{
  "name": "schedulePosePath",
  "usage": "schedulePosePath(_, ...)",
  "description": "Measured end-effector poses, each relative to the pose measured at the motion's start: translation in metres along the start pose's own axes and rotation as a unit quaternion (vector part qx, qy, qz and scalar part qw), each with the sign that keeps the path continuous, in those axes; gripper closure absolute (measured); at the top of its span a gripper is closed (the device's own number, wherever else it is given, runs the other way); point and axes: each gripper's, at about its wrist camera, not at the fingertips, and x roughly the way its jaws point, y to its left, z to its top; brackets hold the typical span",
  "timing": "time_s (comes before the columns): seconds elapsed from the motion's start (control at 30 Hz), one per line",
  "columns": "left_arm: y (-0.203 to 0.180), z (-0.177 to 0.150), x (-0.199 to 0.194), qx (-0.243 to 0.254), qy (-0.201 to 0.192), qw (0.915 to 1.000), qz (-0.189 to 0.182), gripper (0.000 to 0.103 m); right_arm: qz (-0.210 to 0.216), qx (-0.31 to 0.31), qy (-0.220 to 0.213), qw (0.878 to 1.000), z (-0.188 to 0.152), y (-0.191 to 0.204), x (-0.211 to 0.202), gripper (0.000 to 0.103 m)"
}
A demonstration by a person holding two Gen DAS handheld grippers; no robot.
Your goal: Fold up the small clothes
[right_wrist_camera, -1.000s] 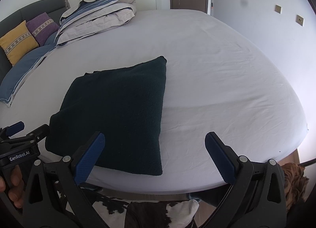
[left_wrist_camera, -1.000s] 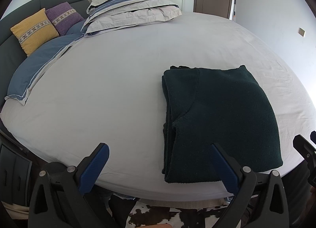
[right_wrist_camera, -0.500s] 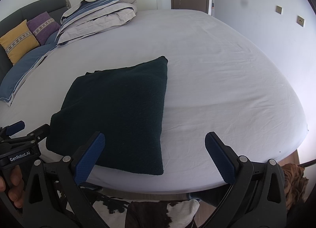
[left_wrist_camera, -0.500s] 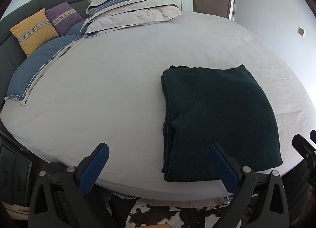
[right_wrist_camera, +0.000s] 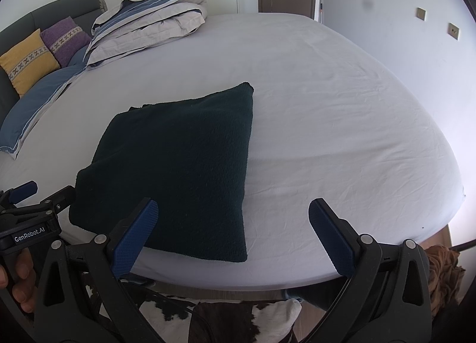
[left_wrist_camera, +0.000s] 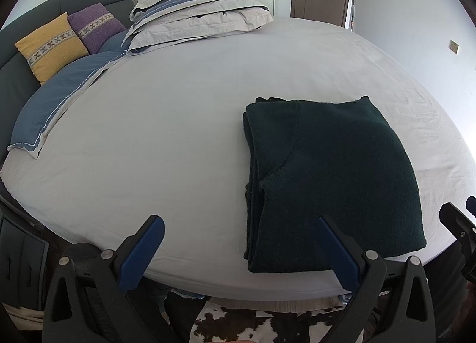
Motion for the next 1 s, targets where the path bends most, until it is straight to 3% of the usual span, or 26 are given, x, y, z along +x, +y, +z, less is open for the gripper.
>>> schedulePosePath(1.0, 0.0043, -0.0013, 0.0006, 0.006, 0.0, 1.0, 0.003, 0.0, 0.009, -0.008, 0.003, 1.0, 0.0007, -0.0026, 0.0037, 0.0)
